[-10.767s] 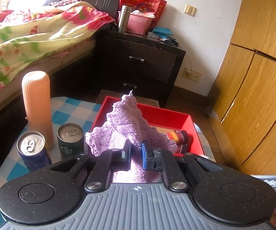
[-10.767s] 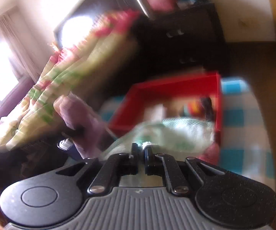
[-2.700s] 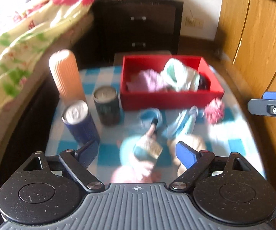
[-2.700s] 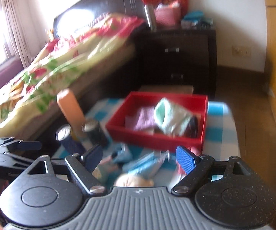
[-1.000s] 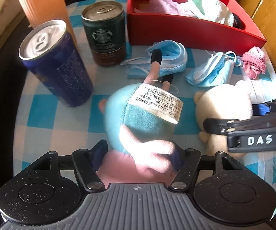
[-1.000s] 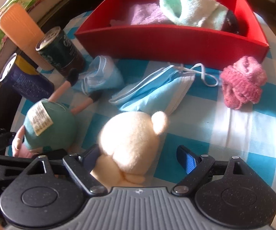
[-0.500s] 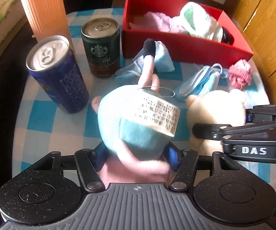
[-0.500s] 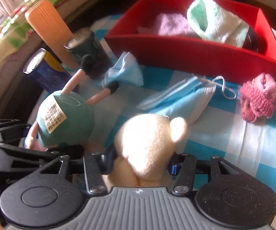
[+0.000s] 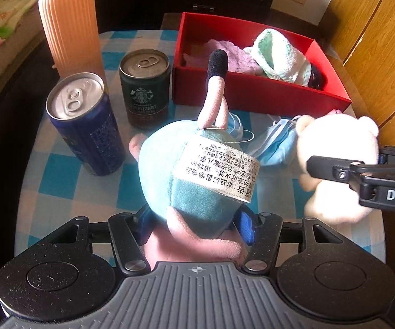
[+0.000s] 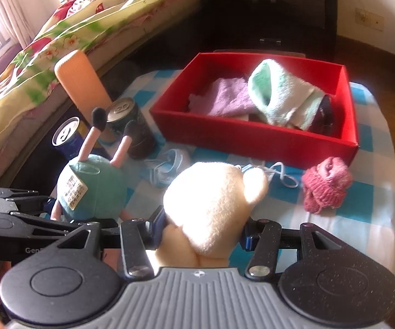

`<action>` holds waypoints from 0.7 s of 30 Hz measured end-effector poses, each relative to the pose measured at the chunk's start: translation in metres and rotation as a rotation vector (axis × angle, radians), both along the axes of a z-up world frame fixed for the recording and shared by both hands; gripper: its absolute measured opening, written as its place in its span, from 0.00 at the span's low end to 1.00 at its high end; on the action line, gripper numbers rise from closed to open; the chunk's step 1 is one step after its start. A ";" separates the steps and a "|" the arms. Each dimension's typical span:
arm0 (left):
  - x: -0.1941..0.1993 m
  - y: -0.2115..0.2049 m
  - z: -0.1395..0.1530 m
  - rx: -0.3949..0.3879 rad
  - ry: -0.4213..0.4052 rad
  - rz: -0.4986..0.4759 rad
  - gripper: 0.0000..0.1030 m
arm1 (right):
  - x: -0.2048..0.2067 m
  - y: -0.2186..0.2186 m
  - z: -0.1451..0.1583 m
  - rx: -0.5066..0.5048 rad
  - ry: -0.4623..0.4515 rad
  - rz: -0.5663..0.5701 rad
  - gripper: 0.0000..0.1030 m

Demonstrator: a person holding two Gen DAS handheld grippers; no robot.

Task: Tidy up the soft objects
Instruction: 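Lift the pig plush with left tool while right tool lifts the bear toward the box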

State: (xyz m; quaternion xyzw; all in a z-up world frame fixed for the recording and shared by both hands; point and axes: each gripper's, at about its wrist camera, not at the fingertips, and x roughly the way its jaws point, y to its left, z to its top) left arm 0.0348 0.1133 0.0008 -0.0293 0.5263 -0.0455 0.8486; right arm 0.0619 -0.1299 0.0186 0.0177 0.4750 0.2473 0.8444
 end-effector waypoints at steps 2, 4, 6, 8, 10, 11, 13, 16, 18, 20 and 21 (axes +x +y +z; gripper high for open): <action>0.000 0.001 0.004 -0.001 -0.016 0.005 0.57 | 0.001 -0.004 0.002 0.011 -0.005 -0.008 0.28; -0.001 0.003 0.010 -0.019 -0.034 0.013 0.57 | 0.000 -0.008 0.006 0.024 -0.015 -0.015 0.28; 0.000 0.002 0.015 -0.031 -0.051 0.020 0.57 | -0.001 -0.011 0.012 0.031 -0.032 -0.018 0.28; 0.001 0.001 0.021 -0.039 -0.069 0.025 0.57 | -0.001 -0.015 0.020 0.030 -0.057 -0.024 0.28; 0.002 -0.001 0.028 -0.048 -0.089 0.028 0.57 | -0.001 -0.017 0.027 0.028 -0.084 -0.034 0.28; 0.003 -0.002 0.031 -0.053 -0.101 0.030 0.58 | -0.001 -0.018 0.030 0.024 -0.098 -0.039 0.28; 0.005 -0.005 0.039 -0.062 -0.130 0.032 0.58 | -0.001 -0.021 0.037 0.017 -0.126 -0.049 0.28; 0.010 -0.009 0.049 -0.074 -0.162 0.035 0.58 | 0.000 -0.025 0.044 0.019 -0.146 -0.061 0.28; 0.012 -0.012 0.056 -0.085 -0.183 0.038 0.58 | 0.001 -0.026 0.049 0.014 -0.164 -0.064 0.28; 0.016 -0.015 0.063 -0.093 -0.205 0.040 0.58 | 0.002 -0.027 0.054 0.017 -0.182 -0.069 0.28; 0.018 -0.017 0.066 -0.097 -0.215 0.042 0.58 | 0.003 -0.027 0.057 0.018 -0.189 -0.070 0.28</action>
